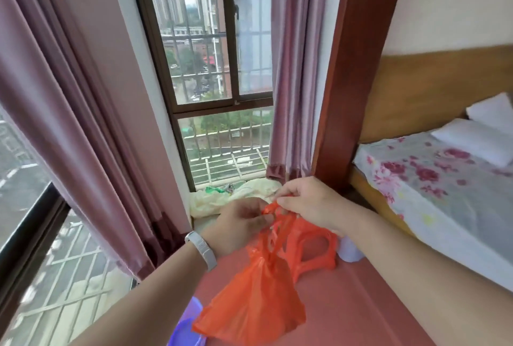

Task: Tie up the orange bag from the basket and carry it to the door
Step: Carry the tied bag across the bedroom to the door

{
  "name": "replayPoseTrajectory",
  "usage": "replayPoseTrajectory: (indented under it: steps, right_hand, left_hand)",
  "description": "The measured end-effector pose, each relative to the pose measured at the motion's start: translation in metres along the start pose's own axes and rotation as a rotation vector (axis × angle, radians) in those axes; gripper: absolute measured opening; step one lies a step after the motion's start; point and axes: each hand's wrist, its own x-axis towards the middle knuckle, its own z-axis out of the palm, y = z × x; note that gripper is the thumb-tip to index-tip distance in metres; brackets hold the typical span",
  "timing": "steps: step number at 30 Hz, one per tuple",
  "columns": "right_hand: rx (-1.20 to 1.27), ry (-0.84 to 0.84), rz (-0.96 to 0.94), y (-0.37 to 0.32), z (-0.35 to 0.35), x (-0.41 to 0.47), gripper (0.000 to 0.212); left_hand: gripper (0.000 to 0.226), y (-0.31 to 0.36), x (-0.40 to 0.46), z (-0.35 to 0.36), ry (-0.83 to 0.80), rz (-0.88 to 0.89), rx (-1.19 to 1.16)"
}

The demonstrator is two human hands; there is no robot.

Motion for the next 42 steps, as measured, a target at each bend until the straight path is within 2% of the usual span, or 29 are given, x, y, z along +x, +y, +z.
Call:
replayPoseTrajectory:
  steps: [2, 5, 8, 10, 13, 19, 24, 28, 30, 33, 37, 42]
  right_hand:
    - [-0.16, -0.017, -0.027, 0.012, -0.022, -0.026, 0.019]
    - [-0.31, -0.071, -0.007, 0.034, -0.055, -0.072, 0.028]
    - [-0.285, -0.057, 0.096, 0.071, -0.091, -0.123, 0.034]
    - [-0.194, -0.03, 0.178, 0.099, -0.116, -0.161, 0.032]
    - [-0.113, 0.088, 0.207, 0.134, -0.156, -0.223, 0.033]
    - [-0.026, 0.345, 0.218, 0.196, -0.226, -0.334, 0.035]
    - [0.075, 0.469, 0.296, 0.231, -0.279, -0.421, 0.022]
    - [0.112, 0.643, 0.354, 0.254, -0.315, -0.487, 0.021]
    - [0.126, 0.73, 0.405, 0.267, -0.33, -0.519, 0.018]
    - [0.137, 0.887, 0.511, 0.289, -0.35, -0.568, 0.021]
    - [0.108, 1.058, 0.673, 0.323, -0.378, -0.63, 0.018]
    - [0.121, 1.3, 0.818, 0.355, -0.42, -0.695, 0.019]
  left_hand:
    - [0.009, 0.013, 0.003, 0.028, -0.113, -0.01, -0.036]
    - [0.033, 0.023, 0.005, 0.079, -0.199, -0.015, -0.051]
    - [0.036, 0.028, 0.011, 0.144, -0.225, -0.021, -0.033]
    - [0.032, 0.036, 0.015, 0.195, -0.24, 0.01, 0.037]
    - [0.022, 0.048, 0.019, 0.276, -0.306, 0.041, 0.055]
    - [0.023, 0.07, 0.03, 0.419, -0.398, 0.124, 0.086]
    - [0.029, 0.095, 0.03, 0.528, -0.486, 0.194, 0.139]
    - [0.026, 0.114, 0.029, 0.612, -0.621, 0.202, 0.059]
    - [0.03, 0.117, 0.031, 0.655, -0.69, 0.195, 0.015]
    - [0.022, 0.121, 0.029, 0.727, -0.788, 0.178, 0.007]
    - [0.023, 0.132, 0.019, 0.824, -0.929, 0.113, -0.019]
    - [0.027, 0.153, 0.016, 0.937, -1.085, 0.149, 0.01]
